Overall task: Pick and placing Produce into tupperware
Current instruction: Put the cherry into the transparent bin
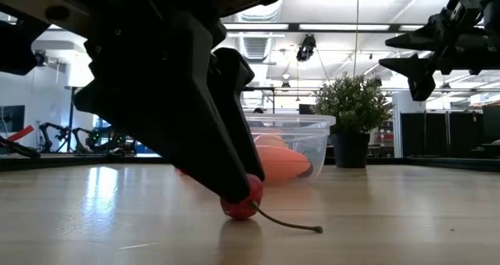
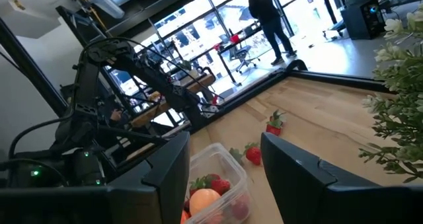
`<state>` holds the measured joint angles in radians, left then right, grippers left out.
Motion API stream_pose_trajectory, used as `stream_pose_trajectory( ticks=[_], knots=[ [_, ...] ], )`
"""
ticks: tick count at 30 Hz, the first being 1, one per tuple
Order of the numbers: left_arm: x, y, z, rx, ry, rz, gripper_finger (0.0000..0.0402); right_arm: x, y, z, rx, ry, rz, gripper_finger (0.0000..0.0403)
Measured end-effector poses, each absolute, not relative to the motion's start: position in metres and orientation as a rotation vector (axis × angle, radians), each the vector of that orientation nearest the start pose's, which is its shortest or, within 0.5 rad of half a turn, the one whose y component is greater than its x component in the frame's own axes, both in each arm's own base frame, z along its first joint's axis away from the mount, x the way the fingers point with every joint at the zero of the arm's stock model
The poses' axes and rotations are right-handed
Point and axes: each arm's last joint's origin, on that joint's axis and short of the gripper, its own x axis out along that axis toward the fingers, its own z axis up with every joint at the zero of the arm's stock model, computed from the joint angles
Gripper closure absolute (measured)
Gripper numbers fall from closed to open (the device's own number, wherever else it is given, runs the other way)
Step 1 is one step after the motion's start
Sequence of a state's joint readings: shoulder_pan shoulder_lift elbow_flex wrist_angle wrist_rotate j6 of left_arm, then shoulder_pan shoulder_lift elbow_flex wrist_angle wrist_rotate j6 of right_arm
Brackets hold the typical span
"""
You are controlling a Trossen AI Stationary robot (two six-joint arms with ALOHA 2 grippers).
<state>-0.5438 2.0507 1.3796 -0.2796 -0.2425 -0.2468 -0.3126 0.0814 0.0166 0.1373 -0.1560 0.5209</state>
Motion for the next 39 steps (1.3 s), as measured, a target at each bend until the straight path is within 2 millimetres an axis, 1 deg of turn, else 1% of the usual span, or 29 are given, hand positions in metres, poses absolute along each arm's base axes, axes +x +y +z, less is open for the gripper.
stream_pose_trajectory(
  ticks=[4,6,14,24,27,30,32,34,37,39],
  knots=[
    [0.369,-0.215,0.154,0.135,0.905,-0.169,0.0303,0.098,-0.027,0.176,0.503,-0.110,-0.135,0.0225],
    [0.369,-0.215,0.154,0.136,0.905,-0.169,0.0315,0.098,-0.027,0.176,0.503,-0.109,-0.135,0.0225],
    [0.370,-0.215,0.146,0.127,0.909,-0.172,0.0315,0.098,-0.027,0.176,0.504,-0.106,-0.135,0.0225],
    [0.369,-0.215,0.144,0.126,0.919,-0.175,0.0315,0.098,-0.027,0.175,0.504,-0.104,-0.136,0.0225],
    [0.369,-0.215,0.146,0.127,0.925,-0.173,0.0324,0.098,-0.027,0.175,0.504,-0.104,-0.136,0.0225],
    [0.371,-0.215,0.148,0.126,0.926,-0.170,0.0344,0.098,-0.027,0.175,0.504,-0.104,-0.136,0.0225],
    [0.373,-0.213,0.152,0.120,0.920,-0.167,0.0357,0.098,-0.027,0.175,0.504,-0.104,-0.136,0.0225],
    [0.376,-0.210,0.162,0.116,0.888,-0.146,0.0363,0.098,-0.027,0.175,0.504,-0.104,-0.136,0.0225],
    [0.382,-0.200,0.186,0.119,0.801,-0.076,0.0359,0.098,-0.027,0.175,0.504,-0.104,-0.136,0.0225],
    [0.382,-0.190,0.205,0.161,0.743,-0.014,0.0353,0.098,-0.027,0.175,0.504,-0.103,-0.136,0.0225]
  ],
)
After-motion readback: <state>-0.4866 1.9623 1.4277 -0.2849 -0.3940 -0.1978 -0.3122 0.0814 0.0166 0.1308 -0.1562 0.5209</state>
